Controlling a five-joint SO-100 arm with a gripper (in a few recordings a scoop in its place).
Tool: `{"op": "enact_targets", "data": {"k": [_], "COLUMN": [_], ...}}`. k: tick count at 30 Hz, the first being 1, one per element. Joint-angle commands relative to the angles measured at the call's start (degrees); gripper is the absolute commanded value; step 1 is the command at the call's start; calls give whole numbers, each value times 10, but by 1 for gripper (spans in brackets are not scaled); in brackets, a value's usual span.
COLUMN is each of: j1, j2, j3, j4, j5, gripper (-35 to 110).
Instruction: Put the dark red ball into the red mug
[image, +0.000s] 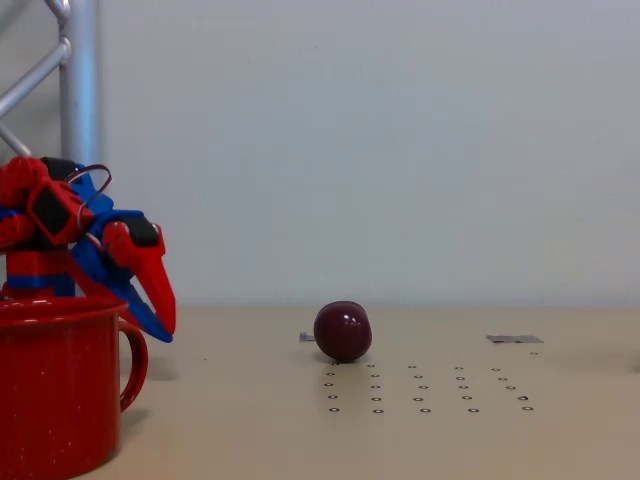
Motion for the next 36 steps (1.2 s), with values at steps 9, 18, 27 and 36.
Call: {"op": "enact_targets", "data": {"k": [9, 18, 27, 36], "j1": [25, 80, 86, 83], "j2": [-337, -393, -401, -425], "j3": [-304, -404, -432, -373], "j4": [-87, -88, -49, -144], "j5": [-201, -329, -328, -383], "gripper": [-2, -2, -2, 2]}}
